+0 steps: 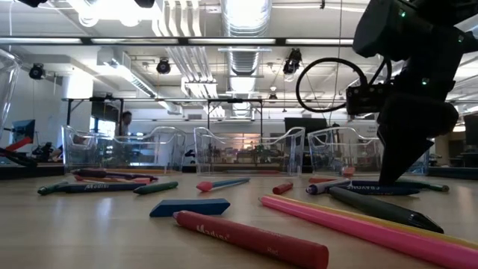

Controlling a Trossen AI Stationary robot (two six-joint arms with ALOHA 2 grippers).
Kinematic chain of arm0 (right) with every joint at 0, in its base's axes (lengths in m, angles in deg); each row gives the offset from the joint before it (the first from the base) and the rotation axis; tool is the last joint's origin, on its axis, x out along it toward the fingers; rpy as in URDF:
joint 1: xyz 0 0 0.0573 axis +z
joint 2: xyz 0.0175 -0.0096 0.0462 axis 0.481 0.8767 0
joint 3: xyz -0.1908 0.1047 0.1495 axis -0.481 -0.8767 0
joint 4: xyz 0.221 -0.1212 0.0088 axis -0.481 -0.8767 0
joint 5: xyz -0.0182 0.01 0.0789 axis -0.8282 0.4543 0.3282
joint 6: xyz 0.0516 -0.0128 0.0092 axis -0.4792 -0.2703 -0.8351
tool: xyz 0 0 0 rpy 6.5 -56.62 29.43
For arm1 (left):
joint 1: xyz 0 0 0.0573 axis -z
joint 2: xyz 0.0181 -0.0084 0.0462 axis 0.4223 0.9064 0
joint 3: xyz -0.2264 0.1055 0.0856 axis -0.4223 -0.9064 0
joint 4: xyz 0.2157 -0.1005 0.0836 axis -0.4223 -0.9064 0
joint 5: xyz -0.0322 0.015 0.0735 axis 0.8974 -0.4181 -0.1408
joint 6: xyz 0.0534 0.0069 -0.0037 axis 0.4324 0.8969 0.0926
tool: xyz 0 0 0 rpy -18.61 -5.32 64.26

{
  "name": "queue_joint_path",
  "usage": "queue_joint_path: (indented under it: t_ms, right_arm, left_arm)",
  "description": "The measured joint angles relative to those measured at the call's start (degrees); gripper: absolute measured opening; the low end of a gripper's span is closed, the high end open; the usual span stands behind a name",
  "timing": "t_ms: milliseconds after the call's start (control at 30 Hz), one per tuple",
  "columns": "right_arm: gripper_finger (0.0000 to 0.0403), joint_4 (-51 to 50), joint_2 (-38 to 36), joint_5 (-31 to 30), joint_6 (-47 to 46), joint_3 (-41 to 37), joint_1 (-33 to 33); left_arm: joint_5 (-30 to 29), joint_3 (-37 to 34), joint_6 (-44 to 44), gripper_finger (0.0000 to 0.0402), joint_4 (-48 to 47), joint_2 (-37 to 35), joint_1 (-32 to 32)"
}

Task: Sort crayons/erasers/pens/pencils in bins
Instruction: Put the blue crayon into the top middle transparent bin

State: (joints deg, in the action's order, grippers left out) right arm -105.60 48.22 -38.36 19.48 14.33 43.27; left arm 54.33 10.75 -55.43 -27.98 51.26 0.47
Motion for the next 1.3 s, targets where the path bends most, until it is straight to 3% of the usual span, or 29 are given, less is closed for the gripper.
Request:
queue_joint_path:
  t_ms: [300, 667, 933, 1300]
  right_arm:
    - [0.0015, -1.2, -2.7, -1.5, 0.5, -0.2, 0.0]
    - [0.0012, 0.9, -14.0, -7.9, 8.3, 2.4, -2.7]
    - [0.0012, 14.1, -14.2, -2.9, 24.1, 5.4, -13.0]
    - [0.0011, 17.3, -2.2, 7.2, 35.5, 16.9, -30.6]
  left_arm:
    - [0.0, 0.0, 0.0, 0.0150, 0.0, 0.0, 0.0]
    - [0.0, 0.0, 0.0, 0.0150, 0.1, 0.0, 0.0]
    - [0.0, 0.0, 0.0, 0.0150, 0.3, 0.0, 0.0]
    - [0.0, 0.0, 0.0, 0.0150, 0.3, 0.0, 0.0]
